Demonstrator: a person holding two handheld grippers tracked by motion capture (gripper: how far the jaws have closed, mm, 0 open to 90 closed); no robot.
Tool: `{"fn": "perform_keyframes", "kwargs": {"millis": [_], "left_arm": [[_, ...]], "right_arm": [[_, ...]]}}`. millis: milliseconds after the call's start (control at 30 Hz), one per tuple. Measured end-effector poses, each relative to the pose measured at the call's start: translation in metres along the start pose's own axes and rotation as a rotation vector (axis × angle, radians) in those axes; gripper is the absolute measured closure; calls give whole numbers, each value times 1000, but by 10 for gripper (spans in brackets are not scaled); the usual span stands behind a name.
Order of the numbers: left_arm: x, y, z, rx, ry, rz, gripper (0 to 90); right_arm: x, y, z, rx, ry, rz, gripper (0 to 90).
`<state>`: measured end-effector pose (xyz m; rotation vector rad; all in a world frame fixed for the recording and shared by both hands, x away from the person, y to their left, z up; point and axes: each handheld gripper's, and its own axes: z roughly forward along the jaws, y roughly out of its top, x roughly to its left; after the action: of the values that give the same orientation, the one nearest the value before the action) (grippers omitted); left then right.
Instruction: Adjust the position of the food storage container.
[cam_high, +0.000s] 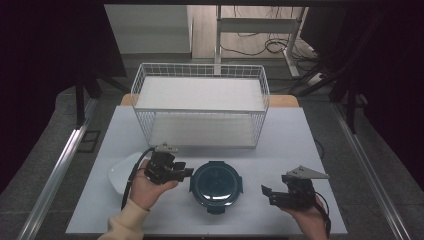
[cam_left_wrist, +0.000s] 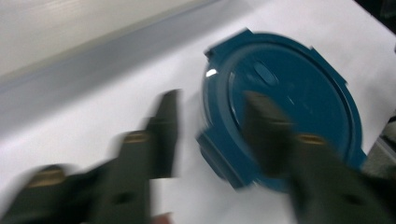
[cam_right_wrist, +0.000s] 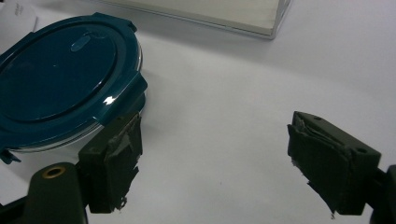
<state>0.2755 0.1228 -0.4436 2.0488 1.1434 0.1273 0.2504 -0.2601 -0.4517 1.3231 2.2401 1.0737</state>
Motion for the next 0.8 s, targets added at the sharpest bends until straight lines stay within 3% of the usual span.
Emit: {"fn": "perform_keyframes", "kwargs": {"millis": [100, 233, 400, 800], "left_arm": [[-11, -12, -8, -16, 12, -13, 315], [-11, -26, -10, -12, 9, -41, 234], [5, -37, -13, -9, 15, -91, 223], [9, -40, -12, -12, 6, -99, 215]], "right_arm": [[2, 1, 0, -3, 5, -5, 177], [4, 1, -1, -6, 10, -13, 177], [1, 2, -2, -9, 10, -13, 177], [2, 3, -1, -9, 10, -19, 177]]}}
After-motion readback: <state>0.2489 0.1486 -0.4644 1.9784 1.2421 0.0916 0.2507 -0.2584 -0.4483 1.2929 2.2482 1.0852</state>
